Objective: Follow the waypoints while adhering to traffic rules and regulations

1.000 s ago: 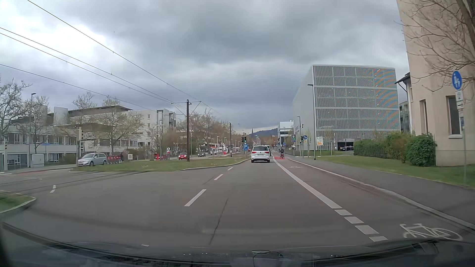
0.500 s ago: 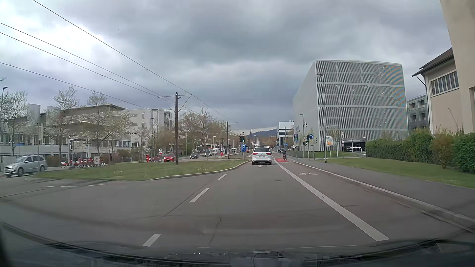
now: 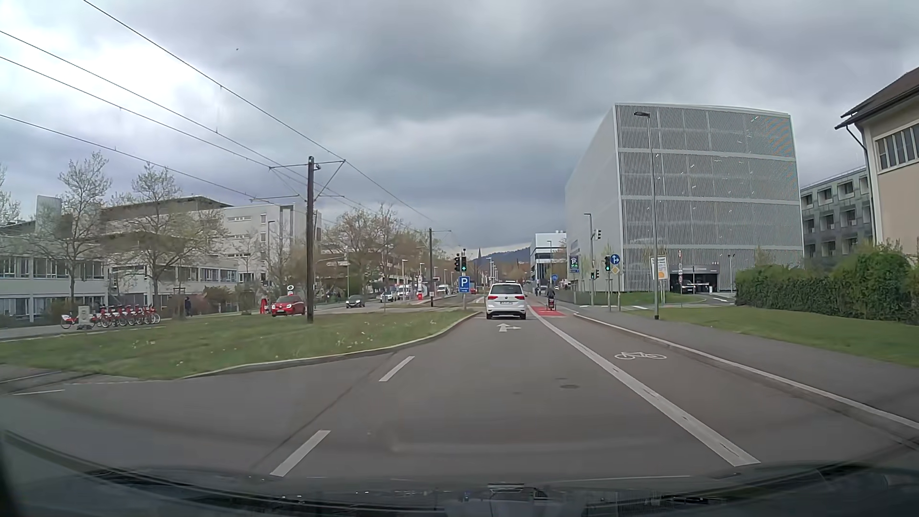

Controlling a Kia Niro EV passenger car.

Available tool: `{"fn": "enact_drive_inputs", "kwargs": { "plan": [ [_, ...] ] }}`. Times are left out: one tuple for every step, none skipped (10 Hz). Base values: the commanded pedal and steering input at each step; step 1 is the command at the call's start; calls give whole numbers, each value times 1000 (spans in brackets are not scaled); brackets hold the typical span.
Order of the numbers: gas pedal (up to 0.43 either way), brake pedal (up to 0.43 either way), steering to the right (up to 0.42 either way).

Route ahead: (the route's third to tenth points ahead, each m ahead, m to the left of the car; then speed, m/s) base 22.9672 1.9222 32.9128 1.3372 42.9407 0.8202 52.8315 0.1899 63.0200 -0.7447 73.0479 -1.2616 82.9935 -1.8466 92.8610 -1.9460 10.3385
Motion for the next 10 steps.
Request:
{"fn": "enact_drive_inputs", "kwargs": {
  "plan": [
    [47,0,12],
    [47,0,12],
    [47,0,13],
    [47,0,13],
    [47,0,13],
    [47,0,14],
    [47,0,14],
    [47,0,14],
    [47,0,14],
    [47,0,15]
  ]
}}
